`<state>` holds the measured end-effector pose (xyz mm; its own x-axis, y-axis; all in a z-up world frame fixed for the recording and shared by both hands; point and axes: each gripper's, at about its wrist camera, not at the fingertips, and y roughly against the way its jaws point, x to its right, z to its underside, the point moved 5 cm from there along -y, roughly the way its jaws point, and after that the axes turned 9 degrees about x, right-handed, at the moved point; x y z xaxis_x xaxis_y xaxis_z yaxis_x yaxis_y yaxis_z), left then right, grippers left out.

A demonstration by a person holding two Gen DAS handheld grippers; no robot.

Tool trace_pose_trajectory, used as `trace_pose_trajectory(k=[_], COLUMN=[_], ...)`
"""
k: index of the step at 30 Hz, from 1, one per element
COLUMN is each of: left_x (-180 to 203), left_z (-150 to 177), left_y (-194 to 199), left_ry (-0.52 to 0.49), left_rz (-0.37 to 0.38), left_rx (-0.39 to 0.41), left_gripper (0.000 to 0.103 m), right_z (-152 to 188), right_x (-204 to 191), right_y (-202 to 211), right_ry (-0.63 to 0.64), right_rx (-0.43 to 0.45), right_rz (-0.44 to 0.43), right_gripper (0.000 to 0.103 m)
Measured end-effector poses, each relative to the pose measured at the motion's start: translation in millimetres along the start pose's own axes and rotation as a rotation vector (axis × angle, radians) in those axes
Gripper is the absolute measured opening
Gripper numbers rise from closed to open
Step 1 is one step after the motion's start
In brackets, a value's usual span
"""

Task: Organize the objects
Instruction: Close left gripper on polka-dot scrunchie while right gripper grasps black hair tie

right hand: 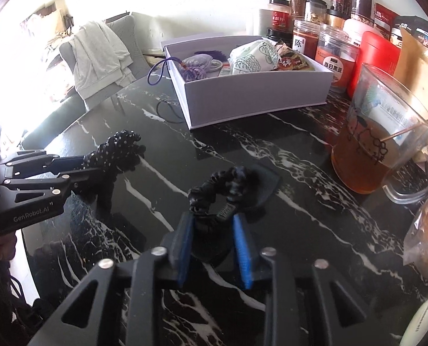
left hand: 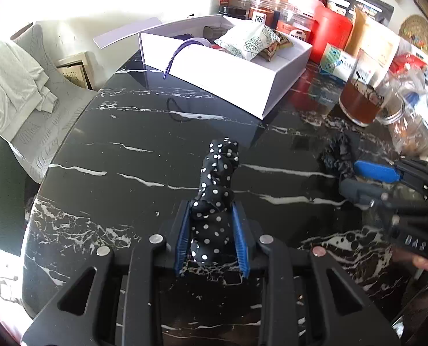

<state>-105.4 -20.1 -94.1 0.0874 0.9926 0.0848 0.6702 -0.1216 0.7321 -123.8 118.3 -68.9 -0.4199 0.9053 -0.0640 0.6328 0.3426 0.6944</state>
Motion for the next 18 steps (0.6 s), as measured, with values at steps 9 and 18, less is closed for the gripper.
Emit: trace_pose_trajectory(k=[9, 18], left_x=[0, 2], left_z=[-9, -13], left_y=[-9, -14], left_ry=[-0.012, -0.019], left_rz=[0.011, 0.006], left_rx=[0.016, 0.034], left_gripper=[0.027, 0.019], right_z=[-12, -11], right_x=[-1, 4], right_y=[-21, -21], right_ry=[-0.083, -0.055], right_rx=[0.01, 0.031], right_rz=[0.038, 0.087], right_gripper=[0.057, 0.021])
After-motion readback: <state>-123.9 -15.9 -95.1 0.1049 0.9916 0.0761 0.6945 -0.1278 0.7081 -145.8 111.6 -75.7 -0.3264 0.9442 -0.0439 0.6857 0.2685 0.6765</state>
